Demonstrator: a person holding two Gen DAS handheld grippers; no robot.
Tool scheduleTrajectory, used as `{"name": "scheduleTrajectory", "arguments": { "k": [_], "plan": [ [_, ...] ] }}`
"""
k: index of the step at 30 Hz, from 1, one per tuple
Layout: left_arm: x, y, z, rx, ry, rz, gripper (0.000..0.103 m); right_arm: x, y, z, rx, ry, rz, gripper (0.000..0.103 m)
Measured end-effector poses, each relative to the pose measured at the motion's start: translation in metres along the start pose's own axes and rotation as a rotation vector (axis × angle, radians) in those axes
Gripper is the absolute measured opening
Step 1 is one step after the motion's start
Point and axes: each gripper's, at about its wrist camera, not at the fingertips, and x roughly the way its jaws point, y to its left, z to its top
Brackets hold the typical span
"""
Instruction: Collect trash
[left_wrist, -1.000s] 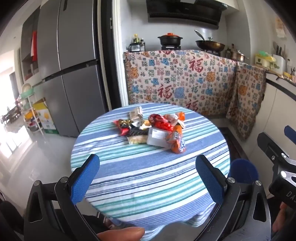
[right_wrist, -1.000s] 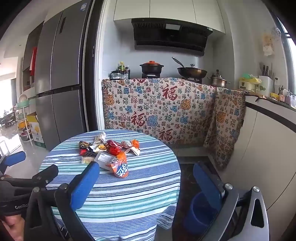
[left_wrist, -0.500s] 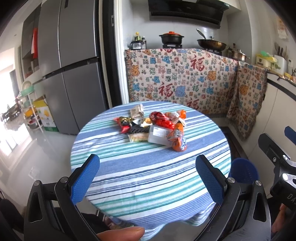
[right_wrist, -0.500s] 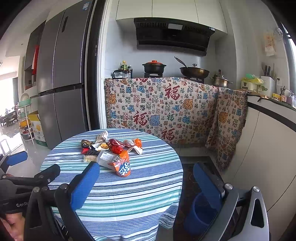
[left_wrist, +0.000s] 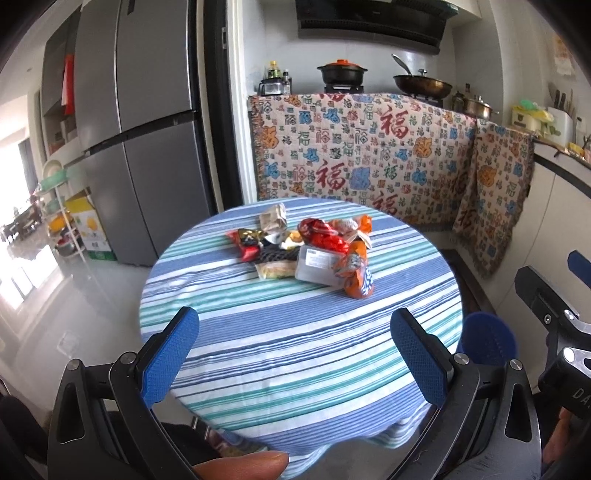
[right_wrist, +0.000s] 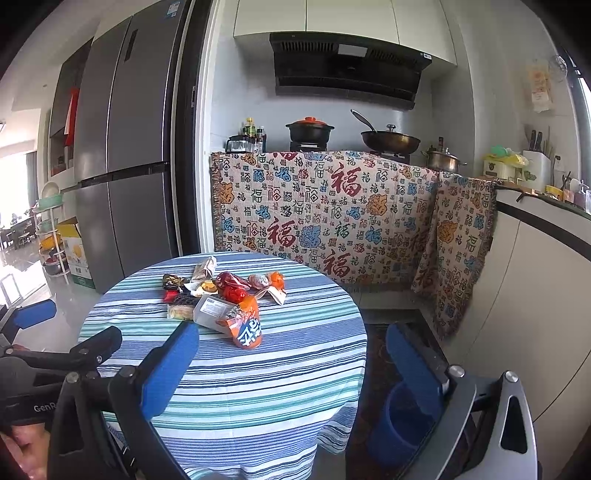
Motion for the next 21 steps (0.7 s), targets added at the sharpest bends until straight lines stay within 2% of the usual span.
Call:
{"name": "scheduleTrajectory", "arguments": {
  "k": [21],
  "plan": [
    [0.0015,0.0083,0.0002,-0.021,0.002,0.003,0.103,0.0012,0.0043,-0.0043,-0.018,-0.001,0.007,0.103]
  ]
}}
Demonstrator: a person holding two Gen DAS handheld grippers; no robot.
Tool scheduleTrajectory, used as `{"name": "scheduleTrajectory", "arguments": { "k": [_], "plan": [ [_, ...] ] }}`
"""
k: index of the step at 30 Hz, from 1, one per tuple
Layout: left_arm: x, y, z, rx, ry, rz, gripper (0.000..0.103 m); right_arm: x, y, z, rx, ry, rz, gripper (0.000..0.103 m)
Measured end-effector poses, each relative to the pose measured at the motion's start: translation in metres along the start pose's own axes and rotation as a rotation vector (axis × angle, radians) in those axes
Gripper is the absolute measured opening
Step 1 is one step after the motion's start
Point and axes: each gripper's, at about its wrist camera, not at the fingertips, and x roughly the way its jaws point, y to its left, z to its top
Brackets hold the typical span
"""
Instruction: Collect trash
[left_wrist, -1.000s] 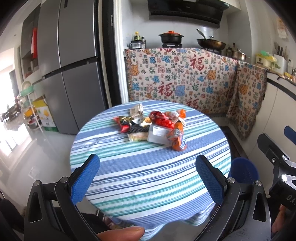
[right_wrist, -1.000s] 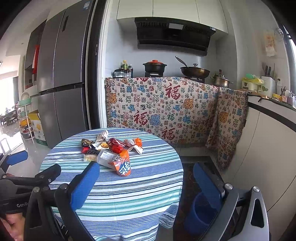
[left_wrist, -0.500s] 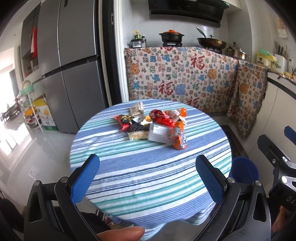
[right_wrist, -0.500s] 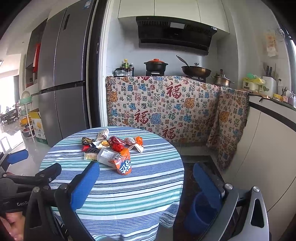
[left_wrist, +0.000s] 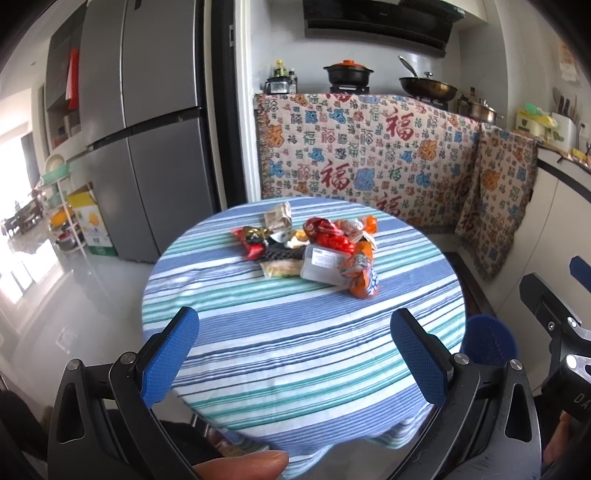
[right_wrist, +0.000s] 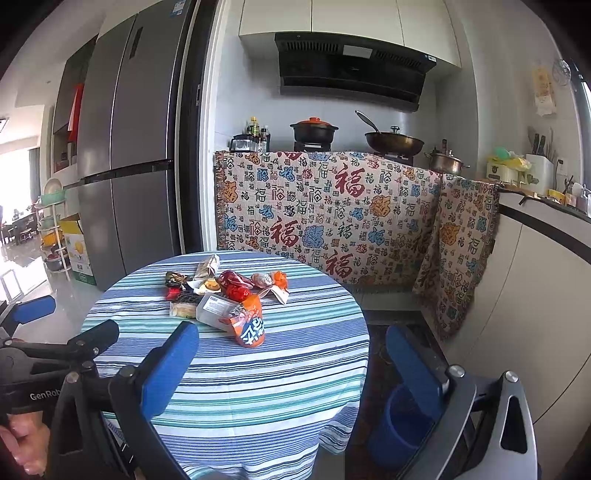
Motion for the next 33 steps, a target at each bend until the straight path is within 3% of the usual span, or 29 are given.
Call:
{"name": "scheduleTrajectory", "arguments": {
  "k": [33],
  "plan": [
    [0.004,0.009,-0.003,-0.007,0.010,-0.012,0.103,0.007,0.006,-0.004,-0.018,0.016,0.025,0.103]
  ]
}}
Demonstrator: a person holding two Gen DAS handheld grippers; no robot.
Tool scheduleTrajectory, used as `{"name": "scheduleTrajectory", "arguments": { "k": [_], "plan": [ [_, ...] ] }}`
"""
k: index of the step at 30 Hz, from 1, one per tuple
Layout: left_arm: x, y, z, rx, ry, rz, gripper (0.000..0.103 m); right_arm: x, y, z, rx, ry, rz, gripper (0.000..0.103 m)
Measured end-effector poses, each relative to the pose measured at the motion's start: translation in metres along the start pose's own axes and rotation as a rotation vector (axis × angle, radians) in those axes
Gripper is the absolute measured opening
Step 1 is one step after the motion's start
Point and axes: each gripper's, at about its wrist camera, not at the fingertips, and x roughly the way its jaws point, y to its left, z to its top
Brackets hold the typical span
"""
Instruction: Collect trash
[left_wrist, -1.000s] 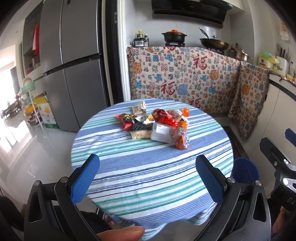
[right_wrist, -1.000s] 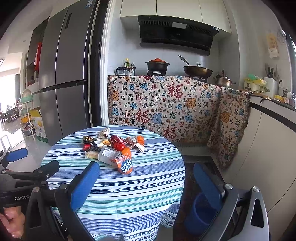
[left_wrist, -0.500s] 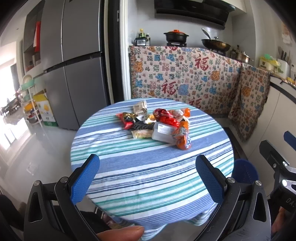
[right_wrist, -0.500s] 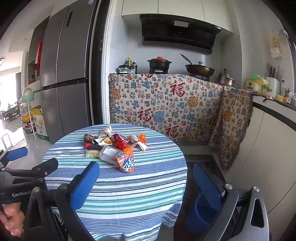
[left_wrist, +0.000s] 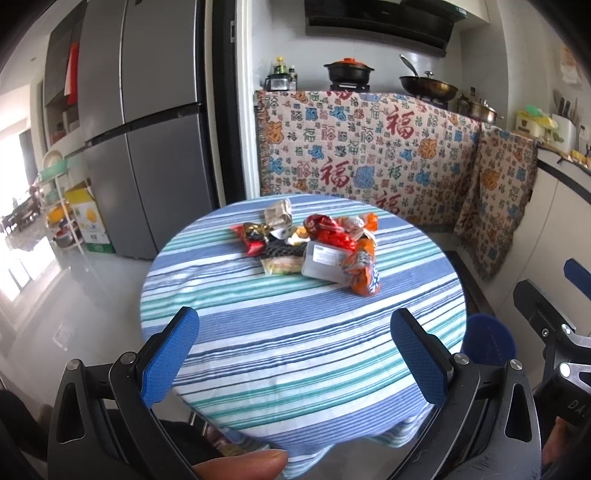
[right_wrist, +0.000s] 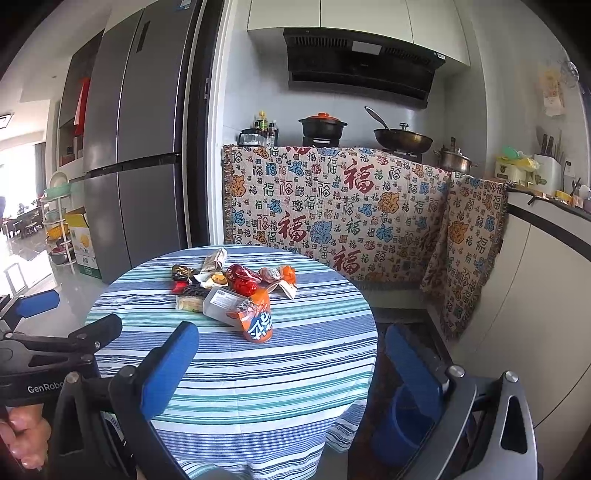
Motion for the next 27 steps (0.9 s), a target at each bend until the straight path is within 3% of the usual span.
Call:
{"name": "scheduleTrajectory", "arguments": {
  "k": [27],
  "plan": [
    [0.0080,-0.0013,-0.0044,-0.002,0.024,0.004,0.103,0.0063,0.0020,-0.0055,-0.008,0.026,0.013,0.103]
  ]
}}
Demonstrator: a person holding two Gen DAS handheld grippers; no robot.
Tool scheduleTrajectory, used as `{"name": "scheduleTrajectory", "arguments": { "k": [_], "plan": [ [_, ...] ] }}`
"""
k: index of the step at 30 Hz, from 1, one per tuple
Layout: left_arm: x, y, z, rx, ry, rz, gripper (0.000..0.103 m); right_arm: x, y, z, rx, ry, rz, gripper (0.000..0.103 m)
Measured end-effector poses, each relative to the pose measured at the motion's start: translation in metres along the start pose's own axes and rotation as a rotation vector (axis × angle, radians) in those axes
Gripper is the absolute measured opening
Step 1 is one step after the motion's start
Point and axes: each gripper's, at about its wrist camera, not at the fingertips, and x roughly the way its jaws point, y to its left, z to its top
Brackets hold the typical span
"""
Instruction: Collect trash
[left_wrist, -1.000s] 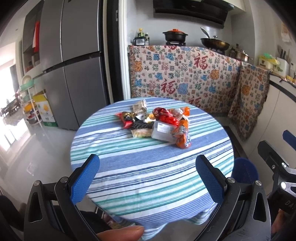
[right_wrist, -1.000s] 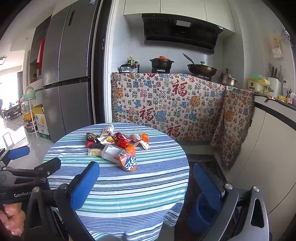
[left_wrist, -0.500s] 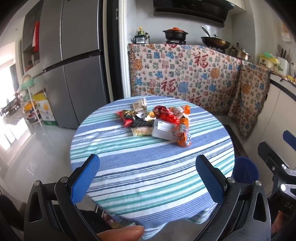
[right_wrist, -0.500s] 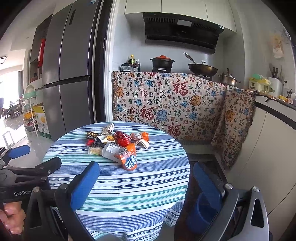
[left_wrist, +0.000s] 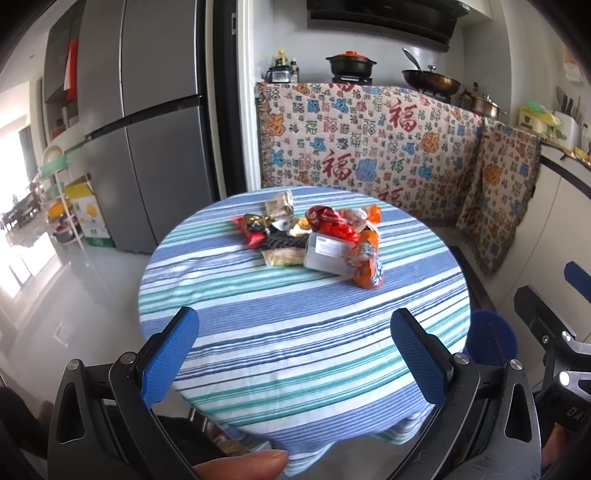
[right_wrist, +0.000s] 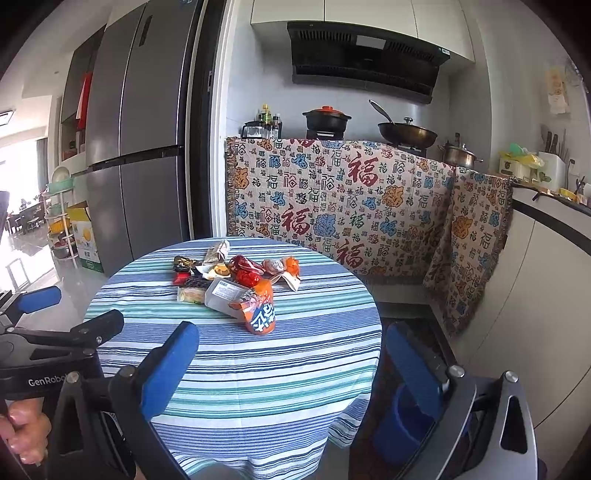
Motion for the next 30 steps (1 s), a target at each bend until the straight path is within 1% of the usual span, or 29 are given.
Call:
{"name": "scheduleTrajectory", "arguments": {
  "k": [8,14,21,30],
  "plan": [
    [0.004,0.006,-0.002,-0.030,0.012,-0.016,0.103,0.005,0.003,-0.003,-0.008,0.016,-0.002,0.103],
    [0.006,0.007,-0.002,-0.026,0.016,-0.005,0.103,0.006,0.004,-0.004,-0.008,0.019,0.001,0.103],
    [0.007,0.012,-0.005,-0.027,0.022,0.008,0.103,0.003,0.001,-0.007,-0.006,0.021,-0.020,0.103],
    [0.013,0.026,-0.012,-0.037,0.034,0.022,0.103,0.005,0.014,-0.013,-0.035,0.045,-0.034,0.103]
  ]
}}
